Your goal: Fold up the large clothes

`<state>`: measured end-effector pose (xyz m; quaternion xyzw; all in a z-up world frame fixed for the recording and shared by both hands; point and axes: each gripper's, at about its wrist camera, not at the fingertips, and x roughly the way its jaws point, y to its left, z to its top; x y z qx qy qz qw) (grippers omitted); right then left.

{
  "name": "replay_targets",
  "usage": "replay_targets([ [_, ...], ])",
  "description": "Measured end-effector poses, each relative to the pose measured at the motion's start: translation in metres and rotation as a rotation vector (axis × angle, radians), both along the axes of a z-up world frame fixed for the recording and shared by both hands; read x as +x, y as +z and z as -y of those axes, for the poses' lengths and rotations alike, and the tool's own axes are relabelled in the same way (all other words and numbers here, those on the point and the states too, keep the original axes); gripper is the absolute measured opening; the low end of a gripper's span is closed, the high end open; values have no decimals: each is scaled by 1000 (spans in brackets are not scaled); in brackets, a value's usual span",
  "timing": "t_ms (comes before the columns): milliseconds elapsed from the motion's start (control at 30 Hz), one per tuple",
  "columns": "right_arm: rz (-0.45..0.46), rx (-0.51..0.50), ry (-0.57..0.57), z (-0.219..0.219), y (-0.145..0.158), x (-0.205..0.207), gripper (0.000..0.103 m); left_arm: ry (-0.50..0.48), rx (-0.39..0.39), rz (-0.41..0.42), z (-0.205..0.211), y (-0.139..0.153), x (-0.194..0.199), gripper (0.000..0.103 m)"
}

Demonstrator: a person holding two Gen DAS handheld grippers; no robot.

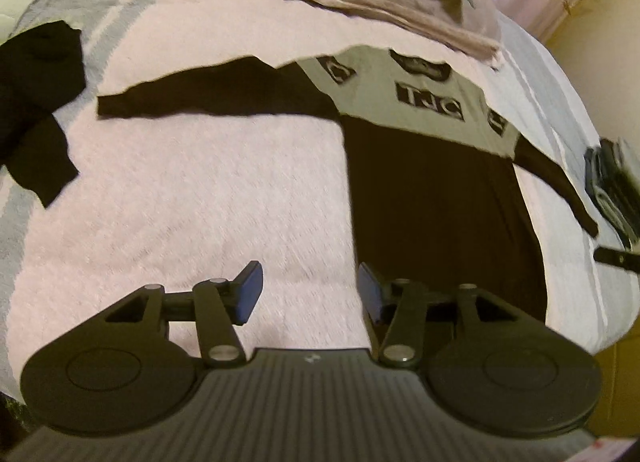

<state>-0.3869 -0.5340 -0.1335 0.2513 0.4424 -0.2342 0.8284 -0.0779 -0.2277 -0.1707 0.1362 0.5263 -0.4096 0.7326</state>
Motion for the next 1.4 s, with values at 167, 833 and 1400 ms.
replay_targets([
  [167,8,5,53,14,-6,28,54,29,38,76,8,7,13,54],
  [833,-27,-73,27,-47,-21,191,73,-352,166,386,5,-29,168,69],
  [1400,-176,-68,-35,-112,-100,309,73,-1038,277,697,29,-200,277,4],
])
